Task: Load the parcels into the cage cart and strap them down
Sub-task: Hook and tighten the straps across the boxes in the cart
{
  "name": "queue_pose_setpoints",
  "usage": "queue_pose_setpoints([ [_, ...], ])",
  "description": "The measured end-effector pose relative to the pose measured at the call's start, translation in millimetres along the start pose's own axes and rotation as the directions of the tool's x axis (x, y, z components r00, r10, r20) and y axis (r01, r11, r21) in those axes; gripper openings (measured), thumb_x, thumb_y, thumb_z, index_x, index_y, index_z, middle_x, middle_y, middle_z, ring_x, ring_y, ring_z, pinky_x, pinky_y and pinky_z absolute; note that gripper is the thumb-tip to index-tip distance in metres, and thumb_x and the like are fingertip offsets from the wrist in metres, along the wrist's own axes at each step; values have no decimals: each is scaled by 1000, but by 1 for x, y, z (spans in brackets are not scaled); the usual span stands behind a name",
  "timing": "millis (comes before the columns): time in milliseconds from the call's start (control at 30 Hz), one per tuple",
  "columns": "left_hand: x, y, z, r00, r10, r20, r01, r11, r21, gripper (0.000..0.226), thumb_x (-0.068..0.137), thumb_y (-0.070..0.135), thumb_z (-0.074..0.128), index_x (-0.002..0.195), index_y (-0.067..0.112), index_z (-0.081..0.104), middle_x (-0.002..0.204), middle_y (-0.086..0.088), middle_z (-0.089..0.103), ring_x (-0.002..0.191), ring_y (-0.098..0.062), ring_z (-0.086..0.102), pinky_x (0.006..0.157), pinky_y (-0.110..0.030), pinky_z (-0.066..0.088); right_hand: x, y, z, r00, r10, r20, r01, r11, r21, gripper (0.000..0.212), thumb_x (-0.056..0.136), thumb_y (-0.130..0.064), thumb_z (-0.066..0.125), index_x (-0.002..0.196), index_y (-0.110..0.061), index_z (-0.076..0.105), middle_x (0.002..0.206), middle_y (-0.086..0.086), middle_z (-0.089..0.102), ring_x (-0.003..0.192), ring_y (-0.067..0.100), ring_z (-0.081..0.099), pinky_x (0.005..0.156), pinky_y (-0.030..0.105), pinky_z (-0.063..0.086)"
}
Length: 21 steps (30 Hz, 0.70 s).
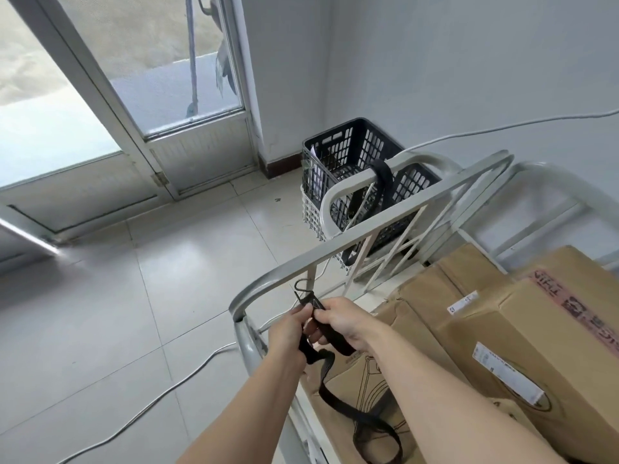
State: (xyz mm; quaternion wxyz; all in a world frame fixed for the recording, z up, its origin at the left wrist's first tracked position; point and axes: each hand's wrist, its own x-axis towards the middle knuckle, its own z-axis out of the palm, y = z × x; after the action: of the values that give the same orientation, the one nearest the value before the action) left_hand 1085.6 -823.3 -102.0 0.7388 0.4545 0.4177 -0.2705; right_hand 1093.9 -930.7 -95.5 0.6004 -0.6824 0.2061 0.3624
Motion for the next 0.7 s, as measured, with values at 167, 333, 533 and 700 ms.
queue_pose_setpoints([
  [167, 16, 8, 11, 987, 55, -149, -39, 993, 109, 12, 86, 5, 68, 96, 5, 61, 69, -3, 45, 59, -16, 37, 50, -26, 34, 0, 11, -12, 986, 12, -166, -28, 995, -95, 24, 99, -21, 51, 79, -10, 55, 68, 9, 68, 54, 16, 62, 52, 25, 49],
  [333, 29, 14, 22, 989, 87, -116, -62, 976, 207, 17, 86, 3, 68, 103, 4, 63, 66, -5, 48, 57, -16, 36, 54, -26, 32, -3, 25, -22, 984, 42, -173, -59, 994, -92, 20, 99, -21, 49, 86, -9, 59, 63, 6, 70, 53, 18, 62, 51, 25, 43],
  [533, 30, -1, 27, 997, 39, -68, -17, 955, 297, 2, 91, 9, 64, 91, 8, 61, 69, -2, 45, 58, -16, 36, 57, -27, 33, -22, 35, -33, 981, 64, -182, -80, 993, -83, 24, 101, -24, 45, 87, -8, 56, 64, 9, 68, 51, 19, 61, 52, 27, 41],
  [700, 13, -24, 31, 998, -47, 34, 30, 918, 395, 18, 90, 13, 65, 75, 11, 55, 74, -5, 46, 61, -17, 38, 57, -29, 35, -53, 44, -41, 976, 38, -214, -61, 993, -100, 27, 102, -26, 45, 85, -8, 57, 63, 6, 64, 51, 18, 60, 58, 28, 45],
])
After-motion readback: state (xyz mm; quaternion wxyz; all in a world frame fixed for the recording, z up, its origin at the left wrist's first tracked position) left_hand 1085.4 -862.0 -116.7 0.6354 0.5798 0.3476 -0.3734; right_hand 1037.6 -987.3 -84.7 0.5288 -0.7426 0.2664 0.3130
